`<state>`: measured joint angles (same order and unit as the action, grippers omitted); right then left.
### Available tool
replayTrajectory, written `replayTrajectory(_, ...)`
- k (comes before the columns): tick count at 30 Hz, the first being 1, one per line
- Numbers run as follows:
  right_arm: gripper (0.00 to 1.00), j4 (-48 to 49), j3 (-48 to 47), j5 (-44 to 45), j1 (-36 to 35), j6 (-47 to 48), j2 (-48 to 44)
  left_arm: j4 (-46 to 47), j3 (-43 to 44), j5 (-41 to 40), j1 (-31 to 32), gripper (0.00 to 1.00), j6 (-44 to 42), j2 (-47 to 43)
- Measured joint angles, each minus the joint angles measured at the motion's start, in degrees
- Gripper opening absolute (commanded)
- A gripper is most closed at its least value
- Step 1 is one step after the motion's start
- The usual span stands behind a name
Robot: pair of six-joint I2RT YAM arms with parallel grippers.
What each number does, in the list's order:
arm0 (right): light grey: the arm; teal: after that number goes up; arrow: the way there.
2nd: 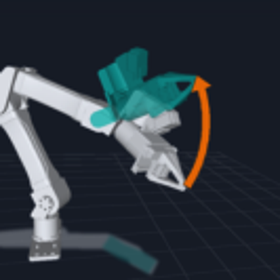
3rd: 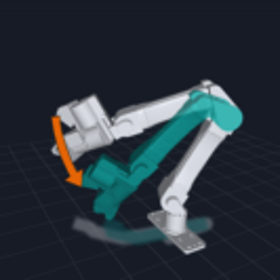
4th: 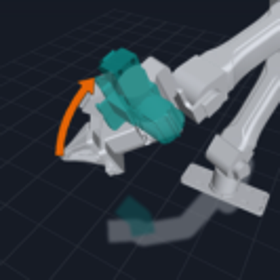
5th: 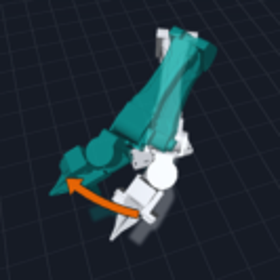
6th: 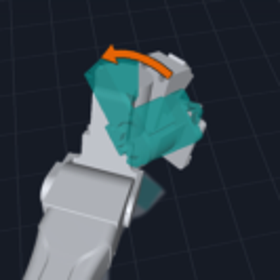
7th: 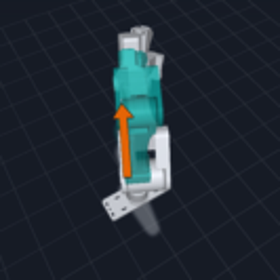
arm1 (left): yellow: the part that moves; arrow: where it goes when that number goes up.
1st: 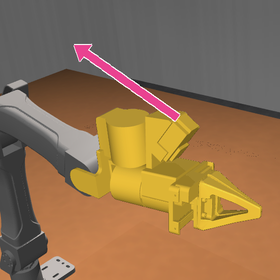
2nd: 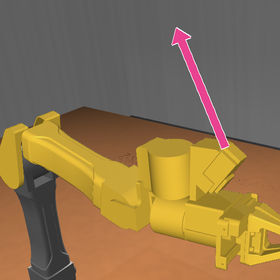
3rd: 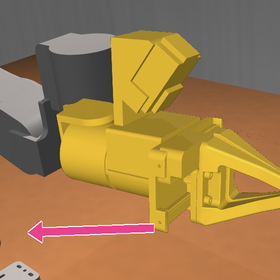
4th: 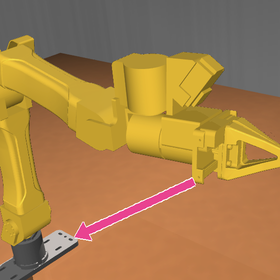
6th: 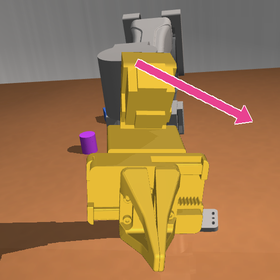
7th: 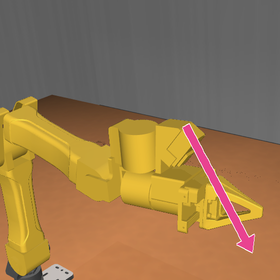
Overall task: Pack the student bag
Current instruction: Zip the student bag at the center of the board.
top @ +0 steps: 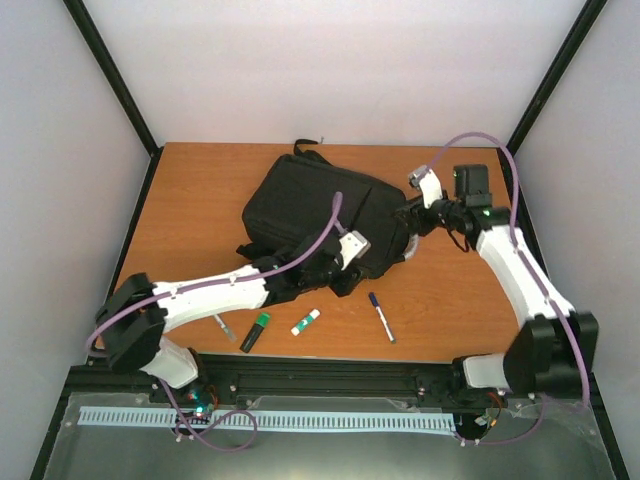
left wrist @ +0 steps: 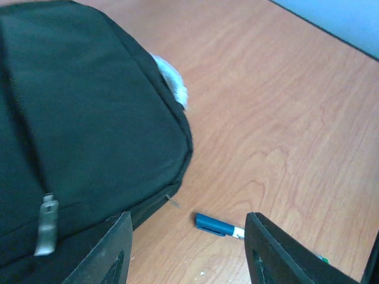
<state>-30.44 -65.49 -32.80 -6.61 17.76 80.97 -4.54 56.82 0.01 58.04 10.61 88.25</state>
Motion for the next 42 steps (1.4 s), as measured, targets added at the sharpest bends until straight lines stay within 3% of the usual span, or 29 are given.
replayTrajectory(7, 0.56, -7.17, 12.07, 2.60, -0.79, 7.02, -15.78, -4.17, -2.43, -10.38, -0.07, 0.65, 2.34, -7.10)
replayTrajectory(14, 0.56, -10.49, 19.89, 7.43, -7.74, 9.31, -21.62, -6.08, -3.52, -15.12, -0.98, 0.65, 7.80, -6.45)
replayTrajectory(21, 0.50, -7.87, 20.24, 10.88, -15.74, 8.96, -11.41, -7.96, -3.50, -17.22, -1.46, 0.65, 13.70, -4.85)
replayTrajectory(26, 0.52, -5.18, 20.24, 14.23, -20.72, 6.91, -3.93, -8.33, -3.74, -17.90, -1.75, 0.65, 16.35, -4.96)
replayTrajectory(42, 0.46, 4.13, 18.23, 20.41, -21.40, -3.52, 5.44, -8.90, -6.97, -19.34, -1.81, 0.65, 18.73, -8.20)
